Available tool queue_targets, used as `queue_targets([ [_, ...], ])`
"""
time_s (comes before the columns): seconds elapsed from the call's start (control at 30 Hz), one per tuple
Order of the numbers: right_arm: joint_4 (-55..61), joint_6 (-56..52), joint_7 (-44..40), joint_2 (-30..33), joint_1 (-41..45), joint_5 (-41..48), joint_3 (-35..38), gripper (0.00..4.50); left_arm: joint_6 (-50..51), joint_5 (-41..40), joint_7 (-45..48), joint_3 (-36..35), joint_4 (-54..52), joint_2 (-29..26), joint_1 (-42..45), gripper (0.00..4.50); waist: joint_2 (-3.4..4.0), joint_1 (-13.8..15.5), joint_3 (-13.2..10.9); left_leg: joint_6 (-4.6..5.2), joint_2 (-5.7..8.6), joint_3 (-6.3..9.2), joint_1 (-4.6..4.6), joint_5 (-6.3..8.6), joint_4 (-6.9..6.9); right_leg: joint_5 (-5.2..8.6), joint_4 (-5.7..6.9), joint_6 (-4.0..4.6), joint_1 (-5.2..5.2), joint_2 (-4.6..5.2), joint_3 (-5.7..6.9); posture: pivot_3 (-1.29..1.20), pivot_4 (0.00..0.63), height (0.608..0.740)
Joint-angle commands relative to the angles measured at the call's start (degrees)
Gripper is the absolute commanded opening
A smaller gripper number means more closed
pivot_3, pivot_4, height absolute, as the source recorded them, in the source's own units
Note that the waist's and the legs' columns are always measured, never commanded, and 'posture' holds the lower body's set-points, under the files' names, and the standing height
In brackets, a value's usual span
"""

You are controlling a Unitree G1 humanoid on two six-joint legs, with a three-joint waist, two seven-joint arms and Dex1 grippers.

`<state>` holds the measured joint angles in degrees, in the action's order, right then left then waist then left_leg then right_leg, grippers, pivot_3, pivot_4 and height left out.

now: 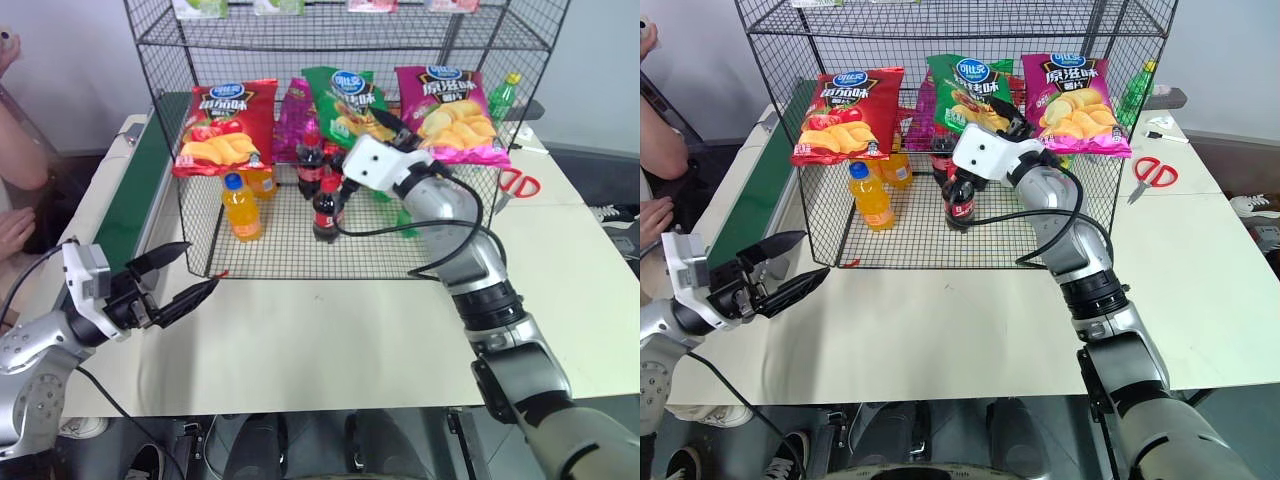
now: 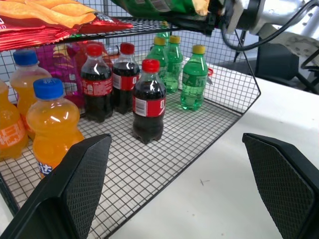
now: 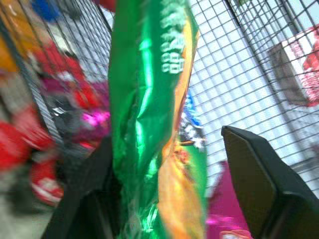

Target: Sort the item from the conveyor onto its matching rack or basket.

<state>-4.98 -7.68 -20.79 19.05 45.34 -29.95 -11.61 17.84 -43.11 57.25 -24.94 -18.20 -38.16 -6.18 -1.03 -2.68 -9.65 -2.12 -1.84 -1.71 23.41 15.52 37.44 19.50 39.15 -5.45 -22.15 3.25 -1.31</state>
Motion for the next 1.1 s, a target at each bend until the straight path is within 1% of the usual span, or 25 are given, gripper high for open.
queue_targets([
  [0.03,6.51,-1.42,-3.96,0.07,0.25,5.75,2.55,3.0,-0.05,-0.08,-0.66,0.15,-1.77,-0.08,0.06,4.5,0.0,0.07,0.0,0.0,0.0,0.0,0.0,0.0,0.0,0.0,0.0,0.0,0.0,0.0,0.0,0.0,0.15,0.739],
  [0.07,8.08,-2.07,-5.08,-0.8,0.19,8.95,3.64,3.0,0.15,-0.04,-0.85,0.29,-1.66,-0.12,0.25,4.5,0.0,0.09,0.0,0.0,0.0,0.0,0.0,0.0,0.0,0.0,0.0,0.0,0.0,0.01,0.0,0.0,0.15,0.739],
  [0.13,10.49,-1.25,-6.21,-0.58,-0.51,11.82,4.46,3.0,0.16,0.51,-1.31,0.6,-1.54,-0.34,0.52,4.5,0.0,0.1,0.0,0.0,0.0,0.0,0.0,0.0,-0.01,0.0,0.0,0.0,-0.01,0.01,0.0,0.0,0.15,0.739],
  [0.17,13.41,-3.26,-9.19,-1.63,-1.89,17.56,5.87,3.0,0.36,0.49,-1.69,0.63,-1.55,-0.45,0.72,4.5,0.0,0.12,0.0,0.0,0.0,0.0,0.01,0.0,-0.01,0.0,0.0,0.0,-0.01,0.01,0.0,0.0,0.15,0.739],
  [0.23,16.8,-5.12,-10.82,-1.81,-4.01,22.21,8.08,3.0,0.56,0.65,-2.51,0.53,-1.56,-0.65,0.92,4.5,-0.01,0.14,0.0,0.01,0.0,0.02,0.01,0.01,-0.02,0.0,-0.02,0.0,0.0,0.01,0.02,0.0,0.15,0.739],
  [0.33,22.07,-11.03,-17.3,-0.36,-9.07,33.3,11.93,3.0,0.5,2.24,-3.74,0.08,-0.17,-1.64,1.43,4.5,-0.01,0.28,0.01,0.02,0.0,0.02,0.01,0.01,-0.02,0.0,-0.03,0.0,0.03,0.03,0.03,0.0,0.15,0.739],
  [0.43,27.49,-18.72,-20.93,0.52,-12.19,43.9,15.17,3.0,0.59,5.26,-5.07,-0.21,2.97,-3.52,2.31,4.5,0.0,0.28,0.0,0.03,0.02,0.04,0.01,0.02,-0.01,0.0,-0.04,0.0,0.07,0.06,0.07,0.0,0.15,0.739],
  [0.47,29.67,-21.91,-22.43,0.93,-13.39,49.01,16.79,3.0,0.97,5.58,-5.54,-0.35,3.28,-3.99,2.48,4.5,0.0,0.18,0.0,0.03,0.02,0.04,0.0,0.01,-0.02,0.0,-0.03,0.0,0.05,0.06,0.07,0.0,0.15,0.739],
  [0.53,33.44,-29.71,-25.3,3.22,-17.27,60.15,21.69,3.0,2.49,5.18,-6.48,-1.07,2.91,-4.73,2.22,4.5,0.0,0.11,0.0,0.03,0.01,0.04,0.0,0.01,-0.04,0.0,-0.02,0.0,0.03,0.04,0.05,0.0,0.15,0.739],
  [0.6,35.29,-33.02,-29.29,7.61,-22.69,66.08,25.47,3.0,3.14,5.18,-6.78,-1.57,2.3,-5.21,1.55,4.5,0.0,0.29,0.0,0.04,0.0,0.06,0.01,0.02,-0.11,0.0,-0.09,0.0,0.06,0.05,0.07,0.0,0.15,0.739],
  [0.63,35.2,-33.75,-31.29,10.09,-25.78,67.83,27.14,3.0,3.38,5.05,-6.46,-1.89,2.33,-5.49,1.15,4.5,-0.01,0.41,0.0,0.09,0.0,0.06,0.01,0.05,-0.11,0.0,-0.14,0.0,0.09,0.06,0.08,0.0,0.15,0.739],
  [0.7,33.06,-27.99,-36.5,16.05,-31.77,64.12,27.35,3.0,3.04,5.44,-5.88,-2.63,2.95,-5.9,0.16,4.5,-0.01,0.63,0.01,0.16,0.02,0.07,0.01,0.09,-0.12,0.0,-0.34,0.0,0.21,0.11,0.15,0.0,0.15,0.739],
  [0.87,25.21,-22.74,-41.8,23.11,-39.24,64.09,33.08,3.0,3.56,4.67,-4.83,-5.03,4.97,-6.57,-1.74,4.5,0.0,0.16,0.0,0.18,0.05,0.05,-0.25,0.1,-0.08,0.0,-0.36,-0.01,0.48,0.1,0.1,0.0,0.15,0.739],
  [0.97,21.13,-20.36,-44.92,25.71,-42.47,64.46,35.65,3.0,4.18,5.43,-4.72,-5.7,5.4,-7.45,-2.68,4.5,0.0,0.3,-0.01,0.18,0.03,0.05,-0.59,0.1,-0.15,0.01,-0.48,0.0,0.82,0.06,0.1,0.0,0.15,0.739],
  [1.1,17.58,-16.67,-47.45,27.35,-45.14,63.9,37.25,3.0,3.44,5.94,-3.57,-6.59,7.68,-8.53,-2.13,4.5,0.0,0.5,-0.01,0.2,0.02,0.06,-0.92,0.12,-0.28,0.01,-0.72,0.0,1.23,0.06,0.12,0.0,0.15,0.739],
])
